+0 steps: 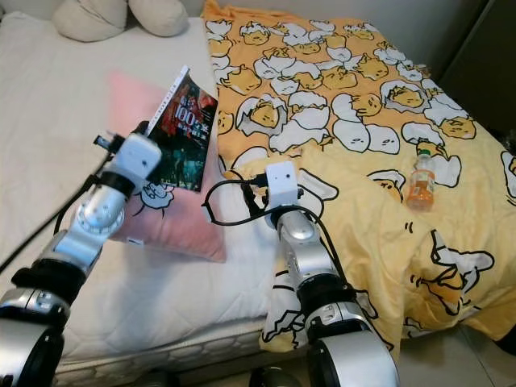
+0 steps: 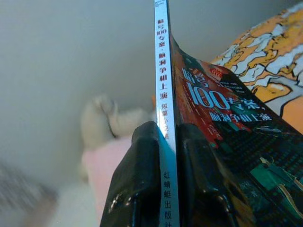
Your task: Clean up the room
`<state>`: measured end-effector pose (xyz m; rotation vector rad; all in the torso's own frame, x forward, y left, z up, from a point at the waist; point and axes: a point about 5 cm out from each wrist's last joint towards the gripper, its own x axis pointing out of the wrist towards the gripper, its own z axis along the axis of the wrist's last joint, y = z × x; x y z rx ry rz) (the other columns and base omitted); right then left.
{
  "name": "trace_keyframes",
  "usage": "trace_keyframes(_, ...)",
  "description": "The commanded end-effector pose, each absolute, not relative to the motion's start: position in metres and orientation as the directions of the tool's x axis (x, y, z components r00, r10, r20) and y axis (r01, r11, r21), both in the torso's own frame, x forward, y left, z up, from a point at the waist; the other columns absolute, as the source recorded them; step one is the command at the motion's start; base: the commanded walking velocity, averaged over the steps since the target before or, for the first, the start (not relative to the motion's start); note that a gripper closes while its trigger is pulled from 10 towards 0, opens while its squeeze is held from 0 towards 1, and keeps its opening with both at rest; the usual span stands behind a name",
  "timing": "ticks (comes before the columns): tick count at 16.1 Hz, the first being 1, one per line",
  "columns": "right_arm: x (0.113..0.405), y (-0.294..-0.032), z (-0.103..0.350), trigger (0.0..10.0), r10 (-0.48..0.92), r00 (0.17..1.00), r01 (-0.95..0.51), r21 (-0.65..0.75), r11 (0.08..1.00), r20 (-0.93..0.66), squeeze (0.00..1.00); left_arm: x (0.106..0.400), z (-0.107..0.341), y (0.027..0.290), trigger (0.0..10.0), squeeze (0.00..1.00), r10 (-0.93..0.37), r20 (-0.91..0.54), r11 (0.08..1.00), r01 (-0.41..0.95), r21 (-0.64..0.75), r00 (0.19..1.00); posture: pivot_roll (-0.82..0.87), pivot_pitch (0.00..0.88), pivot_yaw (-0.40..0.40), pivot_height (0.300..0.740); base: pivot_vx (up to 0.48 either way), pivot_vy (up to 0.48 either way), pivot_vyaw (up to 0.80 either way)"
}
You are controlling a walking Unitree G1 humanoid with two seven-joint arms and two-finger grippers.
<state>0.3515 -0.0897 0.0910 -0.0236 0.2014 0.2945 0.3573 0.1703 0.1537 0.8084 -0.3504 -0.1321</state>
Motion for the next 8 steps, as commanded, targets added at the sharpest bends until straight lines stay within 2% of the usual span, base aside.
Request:
trace_keyframes(1, 0.35, -0.094, 0.088, 10.0, 0.273, 0.937, -0.277, 0.013, 0.961, -0.217, 0.0, 0.356, 0.176, 0.157, 0.0, 0.0, -0.319, 0.378, 0.642, -0.095, 0.761, 0.869, 0.0, 0.037, -0.064, 0.732, 0.0, 0.0, 0.0)
trace_keyframes(2, 0.35, -0.094, 0.088, 10.0, 0.273, 0.937, -0.277, 0.012, 0.961, -0.217, 0.0, 0.357, 0.174, 0.157, 0.0, 0.0, -0.309, 0.373, 0.657, -0.088, 0.749, 0.875, 0.0, 0.037, -0.064, 0.732, 0.0, 0.0, 0.0)
trace_keyframes(3, 0.351, -0.094, 0.088, 10.0, 0.274, 0.937, -0.278, 0.011, 0.96, -0.218, 0.0, 0.363, 0.165, 0.165, 0.0, 0.0, -0.222, 0.324, 0.75, -0.051, 0.659, 0.92, 0.01, 0.03, -0.064, 0.732, 0.0, 0.0, 0.0)
trace_keyframes(4, 0.351, -0.094, 0.088, 10.0, 0.274, 0.937, -0.279, 0.01, 0.96, -0.218, 0.0, 0.364, 0.162, 0.168, 0.0, 0.0, -0.198, 0.3, 0.779, -0.036, 0.627, 0.933, 0.01, 0.03, -0.064, 0.732, 0.0, 0.0, 0.0)
trace_keyframes(5, 0.351, -0.094, 0.088, 10.0, 0.274, 0.937, -0.279, 0.008, 0.96, -0.216, 0.0, 0.37, 0.144, 0.18, 0.0, 0.0, -0.092, 0.151, 0.904, 0.019, 0.426, 0.984, 0.01, 0.03, -0.064, 0.732, 0.0, 0.0, 0.0)
trace_keyframes(6, 0.351, -0.095, 0.089, 10.0, 0.271, 0.938, -0.277, 0.004, 0.961, -0.215, 0.0, 0.37, 0.133, 0.184, 0.0, 0.0, -0.057, 0.075, 0.956, 0.032, 0.292, 0.996, 0.01, 0.03, -0.064, 0.732, 0.0, 0.0, 0.0)
trace_keyframes(7, 0.351, -0.095, 0.089, 10.0, 0.271, 0.938, -0.276, 0.004, 0.961, -0.215, 0.0, 0.37, 0.131, 0.186, 0.0, 0.0, -0.05, 0.069, 0.963, 0.029, 0.269, 0.996, 0.0, 0.023, -0.065, 0.732, 0.0, 0.0, 0.0)
trace_keyframes(8, 0.351, -0.095, 0.088, 10.0, 0.271, 0.938, -0.277, 0.003, 0.961, -0.215, 0.0, 0.369, 0.135, 0.19, 0.0, 0.0, -0.039, 0.109, 0.921, -0.006, 0.389, 0.993, 0.0, 0.022, -0.066, 0.732, 0.0, 0.0, 0.0)
